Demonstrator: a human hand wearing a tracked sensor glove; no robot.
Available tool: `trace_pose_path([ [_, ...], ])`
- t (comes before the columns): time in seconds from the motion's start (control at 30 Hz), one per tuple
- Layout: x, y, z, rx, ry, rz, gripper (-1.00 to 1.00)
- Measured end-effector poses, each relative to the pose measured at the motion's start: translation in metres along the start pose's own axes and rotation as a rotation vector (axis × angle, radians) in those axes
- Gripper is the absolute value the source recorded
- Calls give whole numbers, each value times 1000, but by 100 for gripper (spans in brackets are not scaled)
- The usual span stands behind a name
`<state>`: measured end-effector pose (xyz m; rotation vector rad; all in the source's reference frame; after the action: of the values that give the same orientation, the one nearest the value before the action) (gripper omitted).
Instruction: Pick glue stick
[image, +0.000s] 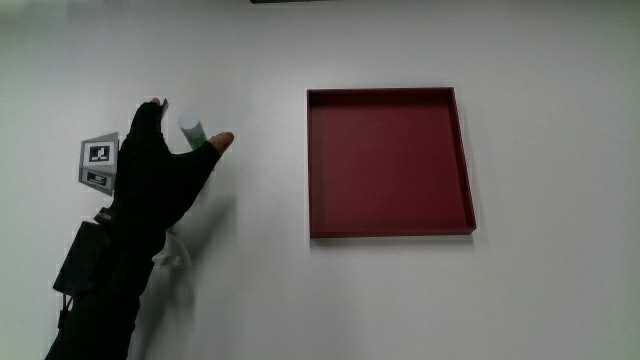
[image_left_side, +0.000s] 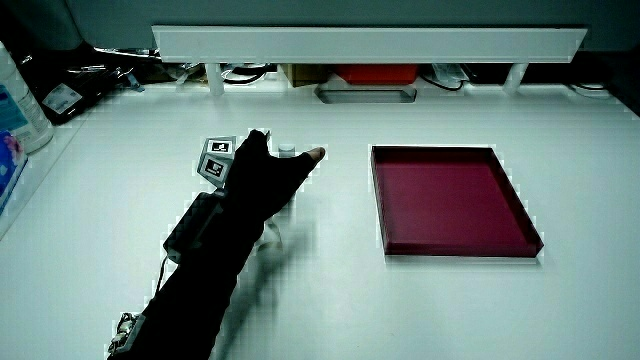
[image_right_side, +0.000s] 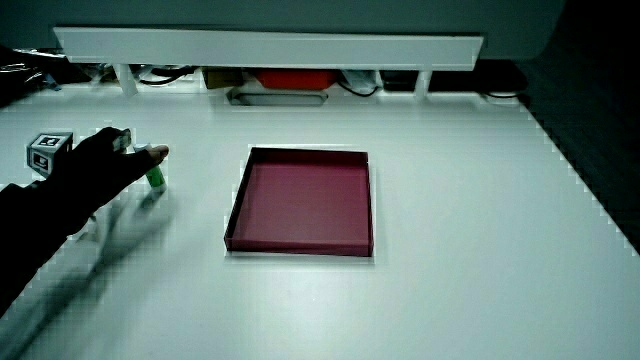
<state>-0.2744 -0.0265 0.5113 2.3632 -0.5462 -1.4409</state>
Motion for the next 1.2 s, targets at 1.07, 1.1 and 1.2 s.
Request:
trace_pose_path([
  [1.07,-12,0,6,162,-14,-73,65],
  [1.1,-14,1,5,172,-42,-48,68],
  [1.2,-13,-1,6,162,-11,-73,77],
])
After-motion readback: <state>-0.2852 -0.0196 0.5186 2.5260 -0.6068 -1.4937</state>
